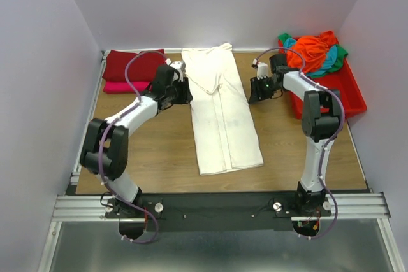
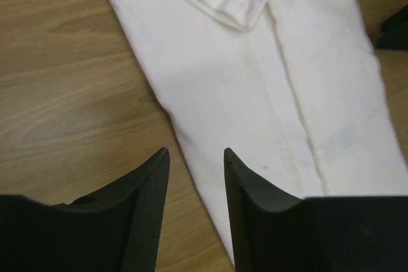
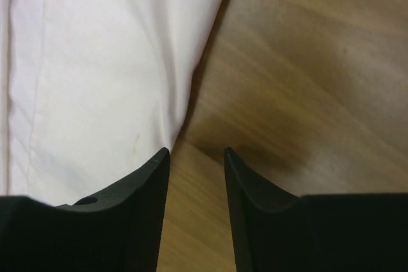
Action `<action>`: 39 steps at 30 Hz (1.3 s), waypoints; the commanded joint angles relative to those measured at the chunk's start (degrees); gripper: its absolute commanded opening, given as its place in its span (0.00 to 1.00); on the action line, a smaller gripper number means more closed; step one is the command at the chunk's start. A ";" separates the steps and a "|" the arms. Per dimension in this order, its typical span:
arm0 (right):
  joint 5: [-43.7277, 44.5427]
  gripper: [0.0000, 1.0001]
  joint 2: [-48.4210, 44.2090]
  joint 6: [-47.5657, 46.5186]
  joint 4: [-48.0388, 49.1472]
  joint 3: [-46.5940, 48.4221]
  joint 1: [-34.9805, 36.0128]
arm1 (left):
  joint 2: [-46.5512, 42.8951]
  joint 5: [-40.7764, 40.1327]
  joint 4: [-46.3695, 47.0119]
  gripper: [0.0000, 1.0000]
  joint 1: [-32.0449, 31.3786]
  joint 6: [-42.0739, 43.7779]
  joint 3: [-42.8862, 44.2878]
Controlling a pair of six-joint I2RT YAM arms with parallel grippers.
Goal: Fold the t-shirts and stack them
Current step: Fold the tshirt
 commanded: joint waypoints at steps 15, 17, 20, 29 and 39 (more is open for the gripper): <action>-20.85 0.78 -39.80 -64.36 -21.79 -36.48 6.02 | -43.47 10.13 17.72 0.86 -17.12 53.72 -26.19; -18.04 0.82 -43.82 -63.32 -19.95 -39.39 9.80 | -46.98 12.06 17.38 0.89 -17.38 53.54 -29.98; -15.14 0.85 -49.71 -59.29 -13.20 -46.76 14.19 | -50.24 12.69 16.06 0.89 -18.52 53.37 -33.67; -4.50 0.89 -54.93 -49.43 -3.07 -53.37 23.08 | -55.08 4.87 10.09 0.81 -30.56 58.19 -39.66; 1.31 0.89 -54.66 -48.19 0.89 -55.13 25.98 | -54.13 1.26 7.45 0.84 -35.22 62.59 -42.82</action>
